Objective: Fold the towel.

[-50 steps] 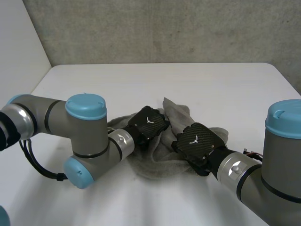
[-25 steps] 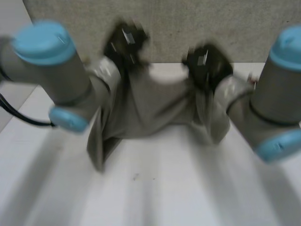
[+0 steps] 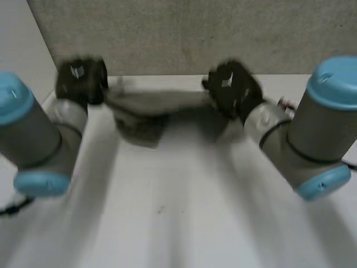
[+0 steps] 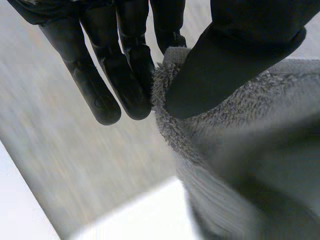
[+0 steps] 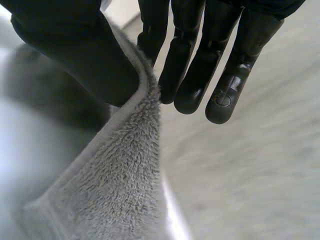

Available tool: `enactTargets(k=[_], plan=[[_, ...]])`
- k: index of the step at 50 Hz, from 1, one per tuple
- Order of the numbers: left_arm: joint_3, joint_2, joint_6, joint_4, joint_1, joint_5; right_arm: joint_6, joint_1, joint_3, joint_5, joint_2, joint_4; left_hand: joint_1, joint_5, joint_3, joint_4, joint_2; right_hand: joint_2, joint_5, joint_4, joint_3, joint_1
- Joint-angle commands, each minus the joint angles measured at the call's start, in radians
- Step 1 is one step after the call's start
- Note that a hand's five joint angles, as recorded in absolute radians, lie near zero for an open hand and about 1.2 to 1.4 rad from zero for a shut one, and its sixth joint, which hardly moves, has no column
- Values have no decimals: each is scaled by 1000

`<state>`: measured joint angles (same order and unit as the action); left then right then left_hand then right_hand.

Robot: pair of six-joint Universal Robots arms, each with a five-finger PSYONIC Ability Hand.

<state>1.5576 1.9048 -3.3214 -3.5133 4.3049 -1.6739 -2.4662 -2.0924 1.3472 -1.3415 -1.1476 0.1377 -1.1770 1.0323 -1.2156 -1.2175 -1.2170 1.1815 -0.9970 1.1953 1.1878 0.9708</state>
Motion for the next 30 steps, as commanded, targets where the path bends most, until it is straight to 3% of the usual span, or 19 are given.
enactTargets(k=[1,5,7,8,9,15,17,23,25,30], plan=[[243,56,-4,26,-14,17,50,8,61,22,129,-234,-219,189,-181,-179,-179,210,-220,196,204,421],[280,45,-3,68,-7,17,43,9,73,27,124,-279,-219,189,-181,-179,-179,210,-220,196,204,421],[291,17,-4,111,-4,20,43,8,98,28,95,-282,338,-368,377,378,378,213,-223,199,207,424],[291,17,-4,111,-4,20,43,8,98,28,95,-282,341,-371,380,382,381,213,-223,199,207,424],[292,-2,-10,128,-5,22,41,6,108,31,71,-282,539,-569,577,579,579,213,-223,199,207,424],[285,-70,-9,142,-4,33,36,2,127,27,-3,-282,711,-741,750,751,751,210,-220,196,204,421],[283,-113,-10,142,-4,55,26,2,127,25,-17,-283,933,-963,972,974,973,210,-220,196,204,421],[288,-174,-10,142,-4,152,-63,2,109,25,-72,-293,934,-964,973,975,974,198,-208,184,192,409],[292,-185,-12,146,-5,244,-114,3,86,25,-104,-296,928,-958,967,969,968,195,-205,181,189,406],[300,-184,-12,160,-2,359,-151,-5,61,24,-145,-311,922,-952,961,963,962,192,-202,178,186,403]])
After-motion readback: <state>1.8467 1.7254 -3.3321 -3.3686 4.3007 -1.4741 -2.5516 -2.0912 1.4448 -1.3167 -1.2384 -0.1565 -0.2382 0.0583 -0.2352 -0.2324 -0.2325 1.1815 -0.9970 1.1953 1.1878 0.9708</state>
